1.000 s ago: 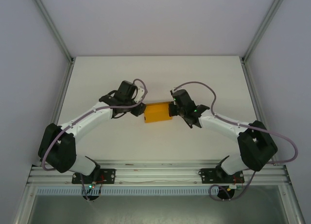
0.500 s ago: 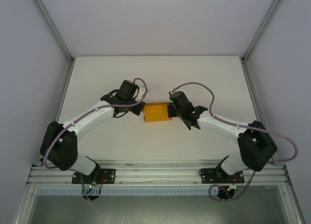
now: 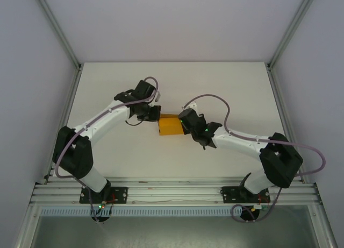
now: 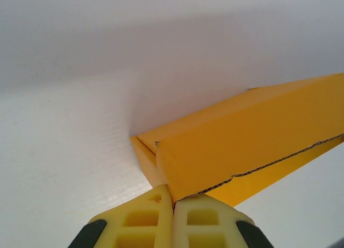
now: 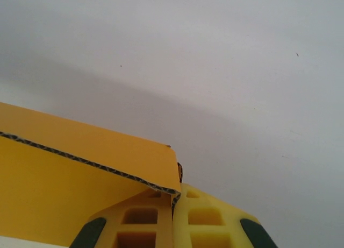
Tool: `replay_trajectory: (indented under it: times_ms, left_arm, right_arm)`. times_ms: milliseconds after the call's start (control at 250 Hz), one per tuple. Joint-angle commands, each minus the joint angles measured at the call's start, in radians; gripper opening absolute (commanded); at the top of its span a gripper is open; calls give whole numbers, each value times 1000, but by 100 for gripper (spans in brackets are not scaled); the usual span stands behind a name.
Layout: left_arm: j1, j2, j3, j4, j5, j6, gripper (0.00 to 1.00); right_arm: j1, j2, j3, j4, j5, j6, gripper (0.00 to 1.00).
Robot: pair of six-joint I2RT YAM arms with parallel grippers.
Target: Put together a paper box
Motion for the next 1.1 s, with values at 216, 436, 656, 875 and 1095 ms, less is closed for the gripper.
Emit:
replay_trajectory:
  times_ms: [216,436,656,875,1095]
  left_arm:
    - [79,87,115,-189,272,-81,0]
    - [96,127,155,-283,292,-21,0]
    - [53,81,46,-155,109,-58,0]
    - [-32,52,38,-170,-210,-14,0]
    - [-65,27,108,-242,-293,46,0]
  right_arm:
    - [30,50,-31,-144,-37,15,0]
    - [31,47,-32,-161,-22,-7,0]
    - [30,35,-55,-117,-20,-2,0]
    - [30,43,-52,-127,1,-15,0]
    - [30,30,-54,-120,0,-22,0]
